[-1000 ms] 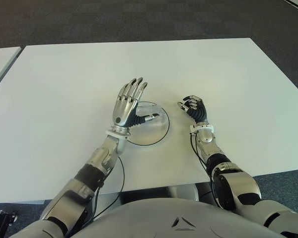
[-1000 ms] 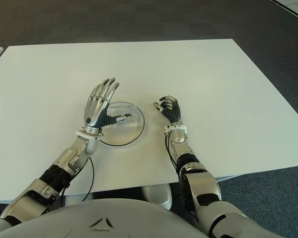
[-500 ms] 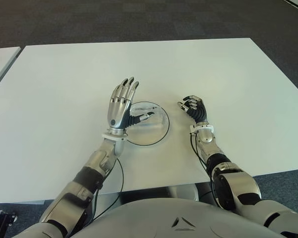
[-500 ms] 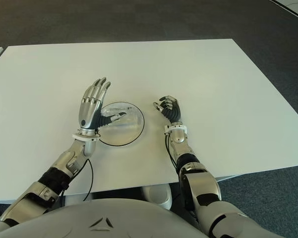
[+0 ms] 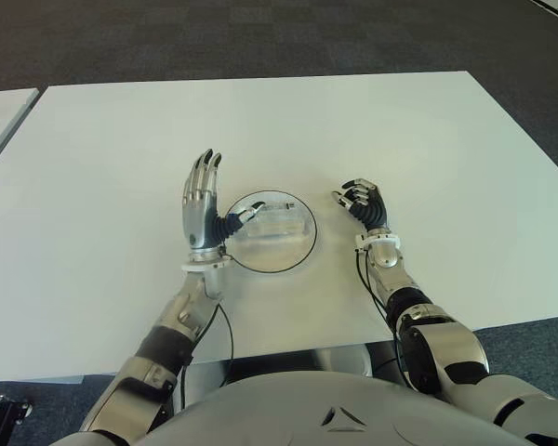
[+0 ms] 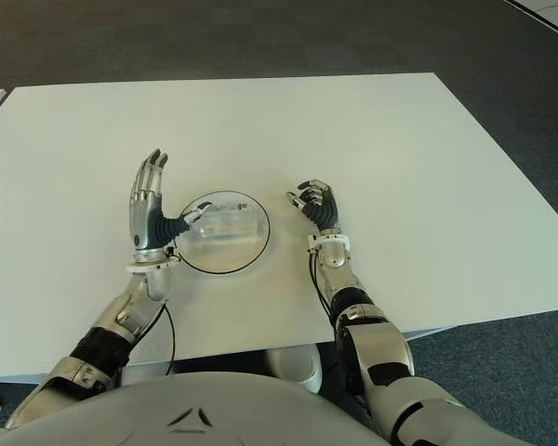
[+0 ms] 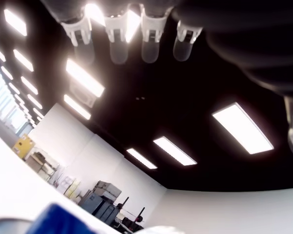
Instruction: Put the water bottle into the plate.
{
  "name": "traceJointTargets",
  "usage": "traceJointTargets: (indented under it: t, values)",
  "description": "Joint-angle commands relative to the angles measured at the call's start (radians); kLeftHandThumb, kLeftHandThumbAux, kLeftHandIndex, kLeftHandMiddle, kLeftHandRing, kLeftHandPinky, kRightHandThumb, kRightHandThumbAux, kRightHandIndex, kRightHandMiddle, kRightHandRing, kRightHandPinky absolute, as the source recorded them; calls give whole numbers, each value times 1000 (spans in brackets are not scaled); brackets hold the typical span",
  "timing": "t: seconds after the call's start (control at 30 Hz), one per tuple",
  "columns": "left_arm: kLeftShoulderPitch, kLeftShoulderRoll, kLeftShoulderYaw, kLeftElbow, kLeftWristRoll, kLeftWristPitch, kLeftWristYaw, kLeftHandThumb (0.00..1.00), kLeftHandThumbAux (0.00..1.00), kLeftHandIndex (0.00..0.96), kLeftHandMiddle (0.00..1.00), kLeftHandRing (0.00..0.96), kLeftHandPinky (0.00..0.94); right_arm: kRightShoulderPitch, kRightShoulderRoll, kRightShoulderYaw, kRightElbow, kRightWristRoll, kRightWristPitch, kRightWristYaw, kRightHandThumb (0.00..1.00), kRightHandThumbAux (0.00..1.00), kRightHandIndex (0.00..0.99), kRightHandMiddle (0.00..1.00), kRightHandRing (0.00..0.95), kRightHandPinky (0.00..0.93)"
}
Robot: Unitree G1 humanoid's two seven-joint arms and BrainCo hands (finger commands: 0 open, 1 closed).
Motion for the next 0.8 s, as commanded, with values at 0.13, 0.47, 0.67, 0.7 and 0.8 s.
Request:
traceJointTargets:
  t: [0.13,0.47,0.67,0.7,0.8]
  values:
    - [-27,-28,121,46,-238,-58,-182,1,481,0,0,0,0,24,4,-2,24,-2,41,2,709,729,432,646,659,650]
    - [-93,-28,275,311,-625,-352,-548,0,492,0,0,0,0,27,5,2,18,-5,36,-5,709,729,432,646,658,647]
    - [-110,-41,345,386,-770,-362,-737,0,487,0,0,0,0,27,3,2,19,-3,31,1,709,728,433,652,660,646]
    - [-107,-47,349,377,-776,-362,-748,0,487,0,0,0,0,27,2,2,20,-2,30,3,709,728,433,652,660,646]
    - [-101,-58,362,359,-785,-366,-776,0,488,0,0,0,0,27,1,1,21,-1,28,7,709,728,433,652,658,639]
